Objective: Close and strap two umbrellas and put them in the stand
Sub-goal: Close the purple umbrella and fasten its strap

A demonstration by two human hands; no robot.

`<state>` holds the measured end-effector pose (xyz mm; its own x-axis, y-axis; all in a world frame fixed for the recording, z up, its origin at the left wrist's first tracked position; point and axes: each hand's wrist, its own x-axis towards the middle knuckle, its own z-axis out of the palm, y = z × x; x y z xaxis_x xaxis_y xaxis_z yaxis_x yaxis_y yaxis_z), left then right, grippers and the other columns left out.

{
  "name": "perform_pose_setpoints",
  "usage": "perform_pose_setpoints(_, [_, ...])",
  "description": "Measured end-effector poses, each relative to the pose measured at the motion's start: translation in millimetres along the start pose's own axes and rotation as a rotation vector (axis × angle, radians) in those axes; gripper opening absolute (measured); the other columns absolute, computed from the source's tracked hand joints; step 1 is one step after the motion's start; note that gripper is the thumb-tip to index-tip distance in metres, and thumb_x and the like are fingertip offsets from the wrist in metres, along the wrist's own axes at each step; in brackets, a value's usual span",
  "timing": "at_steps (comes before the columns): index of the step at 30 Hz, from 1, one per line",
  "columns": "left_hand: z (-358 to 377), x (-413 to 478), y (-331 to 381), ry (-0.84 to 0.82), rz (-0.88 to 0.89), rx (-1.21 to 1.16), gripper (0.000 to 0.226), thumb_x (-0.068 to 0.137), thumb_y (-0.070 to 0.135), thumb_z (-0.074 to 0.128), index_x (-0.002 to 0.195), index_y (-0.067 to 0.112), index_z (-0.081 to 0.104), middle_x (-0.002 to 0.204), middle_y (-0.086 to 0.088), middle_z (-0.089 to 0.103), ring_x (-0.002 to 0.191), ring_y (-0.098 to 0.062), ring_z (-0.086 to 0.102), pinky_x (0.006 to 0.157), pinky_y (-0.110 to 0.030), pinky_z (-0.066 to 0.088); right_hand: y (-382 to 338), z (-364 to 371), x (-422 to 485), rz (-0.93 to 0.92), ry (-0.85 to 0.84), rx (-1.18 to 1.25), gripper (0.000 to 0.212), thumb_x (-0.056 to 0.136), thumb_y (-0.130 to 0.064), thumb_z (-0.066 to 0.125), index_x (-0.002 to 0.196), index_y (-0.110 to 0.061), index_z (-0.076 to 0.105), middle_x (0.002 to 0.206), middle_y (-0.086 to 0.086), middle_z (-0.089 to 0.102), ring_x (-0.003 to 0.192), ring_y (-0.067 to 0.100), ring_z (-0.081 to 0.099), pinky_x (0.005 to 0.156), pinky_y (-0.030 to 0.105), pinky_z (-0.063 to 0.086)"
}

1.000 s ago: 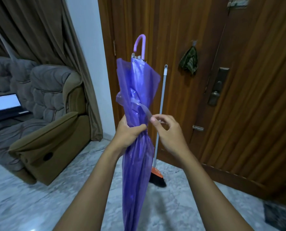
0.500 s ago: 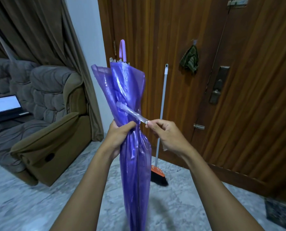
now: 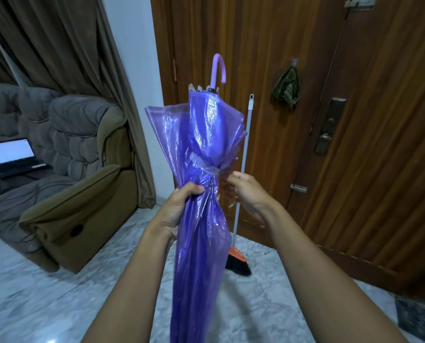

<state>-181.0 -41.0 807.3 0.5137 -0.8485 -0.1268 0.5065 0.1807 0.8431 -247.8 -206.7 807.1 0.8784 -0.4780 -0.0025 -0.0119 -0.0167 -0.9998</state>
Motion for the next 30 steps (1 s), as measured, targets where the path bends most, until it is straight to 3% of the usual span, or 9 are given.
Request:
perform_pose_setpoints(2, [0.0, 0.7, -1.7, 0.033, 0.002, 0.013, 0.054, 0.051, 0.020, 0.072, 0.099, -0.004, 0.063, 0.075, -0.018, 0.068, 0.060, -0.026, 0.067, 0.061, -0.033, 0.059, -1.9, 9.9, -0.7, 0.078, 0.006, 0.190, 0.014, 0.095, -0.020, 0.061, 0.101, -0.007, 0.062, 0.075, 0.007, 0.068, 0.060, 0.019, 0.061, 0.058, 0.033, 0.039])
perform_pose_setpoints(6, [6.6, 2.5, -2.4, 0.081, 0.094, 0.085, 0.038, 0.060, 0.012, 0.067, 0.096, 0.001, 0.064, 0.071, -0.013, 0.069, 0.058, -0.022, 0.068, 0.061, -0.031, 0.059, -0.6, 24.0, -3.9, 0.165, 0.032, 0.383, 0.011, 0.088, -0.015, 0.064, 0.094, -0.006, 0.062, 0.084, 0.017, 0.067, 0.062, 0.020, 0.059, 0.063, 0.033, 0.045])
perform_pose_setpoints(10, [6.7, 5.8, 1.5, 0.182, 0.188, 0.186, 0.055, 0.065, 0.015, 0.068, 0.117, 0.004, 0.055, 0.088, -0.013, 0.071, 0.069, -0.020, 0.070, 0.063, -0.032, 0.058, -5.4, 23.7, -11.7, 0.143, 0.031, 0.540, 0.019, 0.100, -0.003, 0.047, 0.081, -0.007, 0.050, 0.045, 0.006, 0.059, 0.036, 0.011, 0.057, 0.040, 0.022, 0.050])
perform_pose_setpoints(13, [-0.8, 8.4, 5.9, 0.226, 0.273, 0.238, 0.065, 0.069, 0.017, 0.071, 0.127, 0.012, 0.042, 0.105, -0.010, 0.068, 0.078, -0.016, 0.071, 0.068, -0.030, 0.058, -4.7, 20.0, -14.2, 0.082, 0.050, 0.592, 0.010, 0.101, -0.010, 0.051, 0.092, -0.007, 0.053, 0.058, 0.007, 0.065, 0.051, 0.015, 0.063, 0.055, 0.031, 0.058])
perform_pose_setpoints(17, [2.6, 5.6, 6.2, 0.117, 0.309, 0.260, 0.040, 0.084, 0.013, 0.070, 0.119, 0.015, 0.050, 0.103, -0.015, 0.071, 0.079, -0.021, 0.071, 0.076, -0.038, 0.059, -4.3, 20.7, -17.8, 0.025, 0.081, 0.511, 0.009, 0.098, -0.016, 0.059, 0.093, -0.010, 0.054, 0.068, 0.006, 0.068, 0.057, 0.014, 0.064, 0.059, 0.030, 0.057])
perform_pose_setpoints(21, [7.9, 8.5, 7.2, 0.335, 0.429, 0.596, 0.031, 0.088, 0.025, 0.070, 0.118, 0.021, 0.064, 0.113, -0.007, 0.060, 0.090, -0.011, 0.066, 0.084, -0.025, 0.055, -3.8, 19.7, -18.5, -0.123, 0.185, 0.383, 0.015, 0.098, -0.020, 0.059, 0.085, -0.016, 0.053, 0.072, 0.003, 0.065, 0.060, 0.012, 0.059, 0.064, 0.032, 0.050])
perform_pose_setpoints(23, [11.2, 6.1, 8.9, 0.351, 0.473, 0.687, 0.023, 0.092, 0.022, 0.065, 0.115, 0.023, 0.067, 0.108, -0.004, 0.067, 0.085, -0.007, 0.067, 0.074, -0.018, 0.055, -5.2, 16.8, -21.7, -0.213, 0.216, 0.231, 0.020, 0.100, -0.021, 0.056, 0.081, -0.017, 0.051, 0.067, 0.000, 0.059, 0.052, 0.009, 0.054, 0.053, 0.027, 0.047])
perform_pose_setpoints(25, [14.4, 5.1, 10.0, 0.348, 0.470, 0.725, 0.031, 0.096, 0.013, 0.056, 0.125, 0.023, 0.061, 0.100, 0.001, 0.072, 0.076, -0.002, 0.068, 0.067, -0.016, 0.052, -10.2, 15.2, -28.2, -0.276, 0.228, 0.114, 0.021, 0.100, -0.019, 0.056, 0.080, -0.016, 0.051, 0.061, -0.003, 0.056, 0.044, 0.005, 0.051, 0.042, 0.021, 0.044])
perform_pose_setpoints(30, [19.8, 2.8, 11.3, 0.102, 0.368, 0.668, 0.045, 0.092, 0.011, 0.058, 0.136, 0.022, 0.054, 0.103, 0.005, 0.070, 0.086, -0.004, 0.069, 0.071, -0.018, 0.054, -17.8, 13.8, -32.1, -0.401, 0.296, -0.060, 0.023, 0.097, -0.015, 0.060, 0.075, -0.019, 0.058, 0.070, -0.003, 0.063, 0.058, -0.002, 0.057, 0.051, 0.016, 0.047])
